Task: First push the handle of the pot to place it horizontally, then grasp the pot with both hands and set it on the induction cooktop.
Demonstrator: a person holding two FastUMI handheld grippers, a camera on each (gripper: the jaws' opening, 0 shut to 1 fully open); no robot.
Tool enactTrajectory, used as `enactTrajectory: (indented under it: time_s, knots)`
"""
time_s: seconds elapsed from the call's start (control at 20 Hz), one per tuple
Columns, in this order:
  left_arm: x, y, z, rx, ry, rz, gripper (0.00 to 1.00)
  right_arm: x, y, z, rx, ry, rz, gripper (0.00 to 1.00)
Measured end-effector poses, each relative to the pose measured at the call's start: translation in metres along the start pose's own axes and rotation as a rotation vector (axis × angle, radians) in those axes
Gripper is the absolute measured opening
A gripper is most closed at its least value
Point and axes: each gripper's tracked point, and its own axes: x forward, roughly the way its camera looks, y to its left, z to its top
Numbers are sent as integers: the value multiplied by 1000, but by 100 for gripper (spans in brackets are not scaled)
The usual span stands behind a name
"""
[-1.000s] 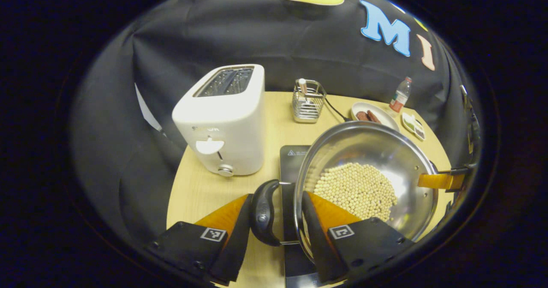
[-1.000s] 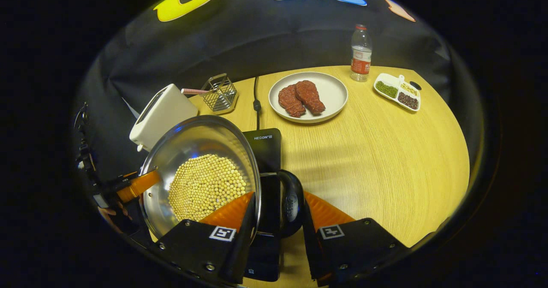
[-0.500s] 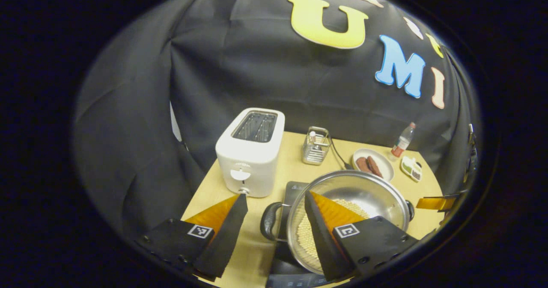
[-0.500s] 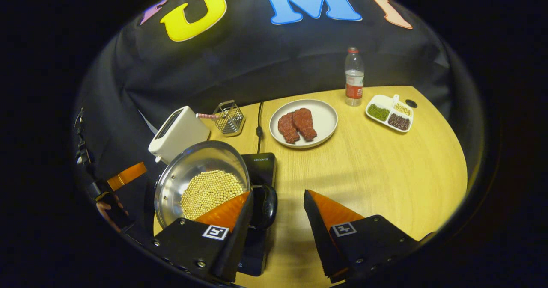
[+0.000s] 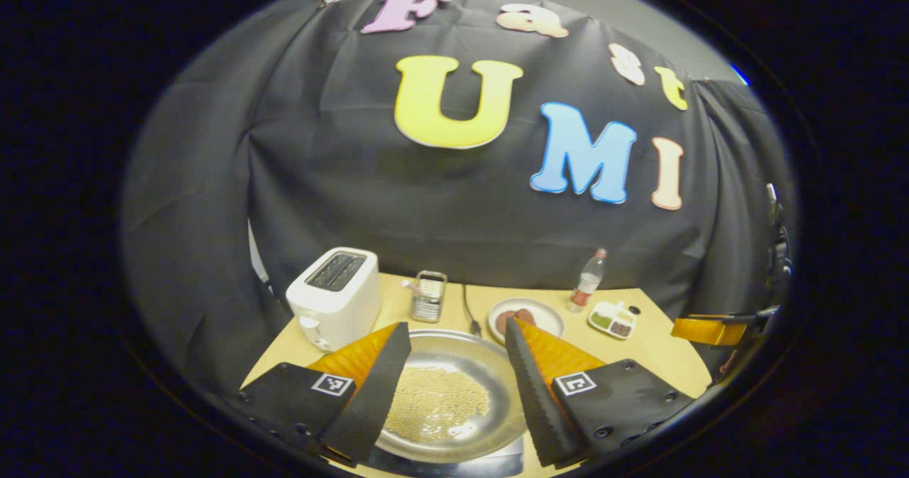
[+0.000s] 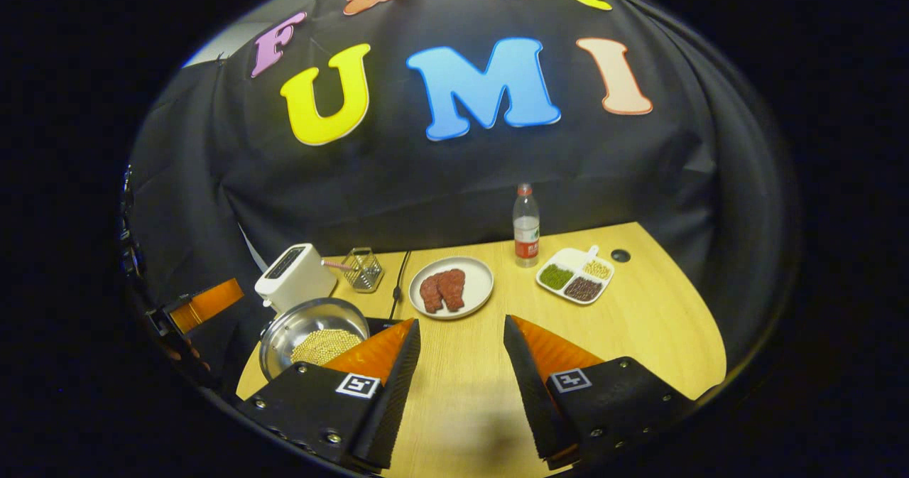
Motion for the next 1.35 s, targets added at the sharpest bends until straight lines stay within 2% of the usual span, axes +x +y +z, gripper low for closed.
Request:
enactTrajectory:
  time_s: [0.2, 0.45, 0.55, 0.6, 0.65, 0.7, 0.75, 0.8, 0.85, 0.9, 0.95, 1.0, 1.35]
  knots:
    - [-22, -87, 37, 35, -101, -79, 87, -46, -26, 54, -5, -147, -14, 72]
    - [-55, -141, 89, 57, -245, -103, 88, -96, -51, 109, -13, -314, -68, 72]
    - [-68, -144, 106, 65, -308, -70, 89, -113, -56, 127, -16, -389, -71, 82]
    - [-76, -146, 106, 60, -322, -66, 94, -116, -58, 128, -16, -412, -77, 93]
    - [-81, -153, 105, 55, -321, -74, 100, -121, -61, 128, -11, -416, -80, 94]
    - [-85, -157, 106, 48, -321, -79, 95, -127, -63, 125, -3, -417, -79, 85]
    - [-88, -159, 109, 42, -329, -83, 95, -130, -65, 127, 6, -426, -80, 85]
    - [-91, -157, 114, 38, -340, -81, 97, -133, -68, 129, 10, -433, -84, 94]
    - [-93, -156, 118, 38, -347, -77, 97, -136, -71, 128, 13, -433, -90, 85]
    - [-96, -155, 120, 42, -353, -77, 99, -139, -72, 129, 12, -438, -89, 85]
    - [-97, -154, 123, 46, -361, -74, 99, -141, -74, 132, 3, -449, -93, 94]
    - [-99, -152, 124, 54, -364, -72, 97, -140, -77, 133, -8, -459, -102, 98]
    - [-105, -152, 126, 74, -374, -72, 95, -159, -78, 141, -49, -497, -132, 98]
